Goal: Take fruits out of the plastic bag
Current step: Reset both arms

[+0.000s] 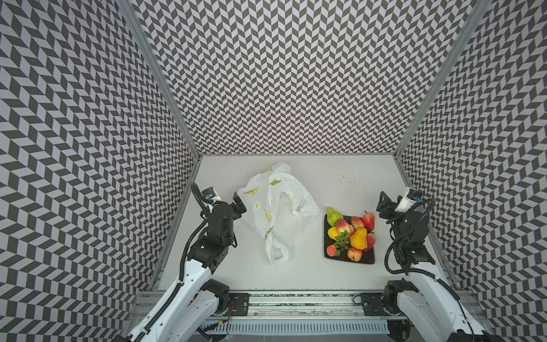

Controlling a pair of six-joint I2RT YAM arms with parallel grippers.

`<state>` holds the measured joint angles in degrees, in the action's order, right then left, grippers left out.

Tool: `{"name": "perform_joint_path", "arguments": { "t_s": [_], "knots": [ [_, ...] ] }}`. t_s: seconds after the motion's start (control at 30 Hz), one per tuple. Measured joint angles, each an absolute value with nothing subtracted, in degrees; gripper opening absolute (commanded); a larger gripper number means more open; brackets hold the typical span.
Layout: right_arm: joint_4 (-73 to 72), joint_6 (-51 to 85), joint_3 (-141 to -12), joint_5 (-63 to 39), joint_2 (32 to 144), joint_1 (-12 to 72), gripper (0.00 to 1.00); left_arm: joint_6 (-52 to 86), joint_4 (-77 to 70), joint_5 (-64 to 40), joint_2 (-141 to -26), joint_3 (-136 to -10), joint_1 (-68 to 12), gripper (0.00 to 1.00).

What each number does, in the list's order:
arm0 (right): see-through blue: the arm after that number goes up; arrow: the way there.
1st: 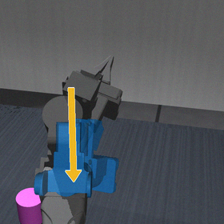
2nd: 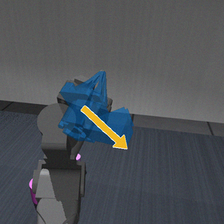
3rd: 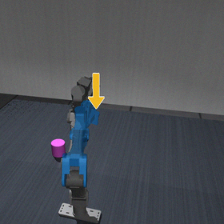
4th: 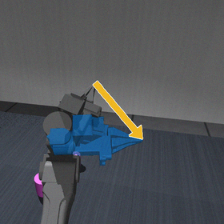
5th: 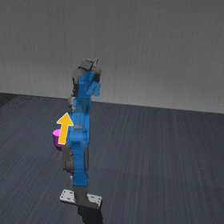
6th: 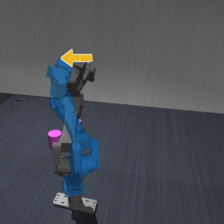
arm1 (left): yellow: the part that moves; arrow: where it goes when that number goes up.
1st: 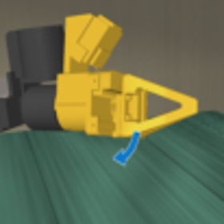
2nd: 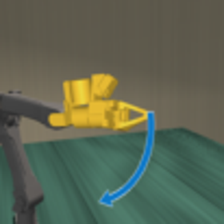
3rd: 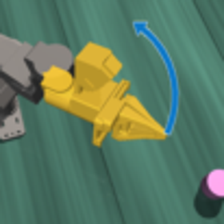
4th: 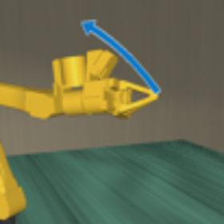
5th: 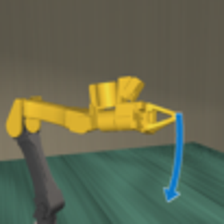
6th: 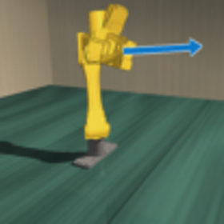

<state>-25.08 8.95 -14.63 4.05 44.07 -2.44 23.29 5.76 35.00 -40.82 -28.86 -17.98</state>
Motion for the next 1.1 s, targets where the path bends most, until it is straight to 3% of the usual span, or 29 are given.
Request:
{"name": "perform_joint_path", "arguments": {
  "t_s": [0.3, 0.73, 1.1],
  "knots": [
    [-42.17, 3.62, -8.23, 3.22, 48.01, -2.44, 0.69, 11.75, -22.92, 32.75, -37.82, -4.45, -3.62, 0.99],
    [-61.43, 3.6, -3.46, 0.86, 63.68, -2.44, 0.68, 7.31, -58.52, 18.83, -60.75, -1.21, -0.27, 0.99],
    [-73.52, 3.64, -2.63, -0.67, 73.56, -2.44, 0.65, 4.67, -79.15, 11.66, -77.84, -0.67, -0.27, 0.98]
  ]
}}
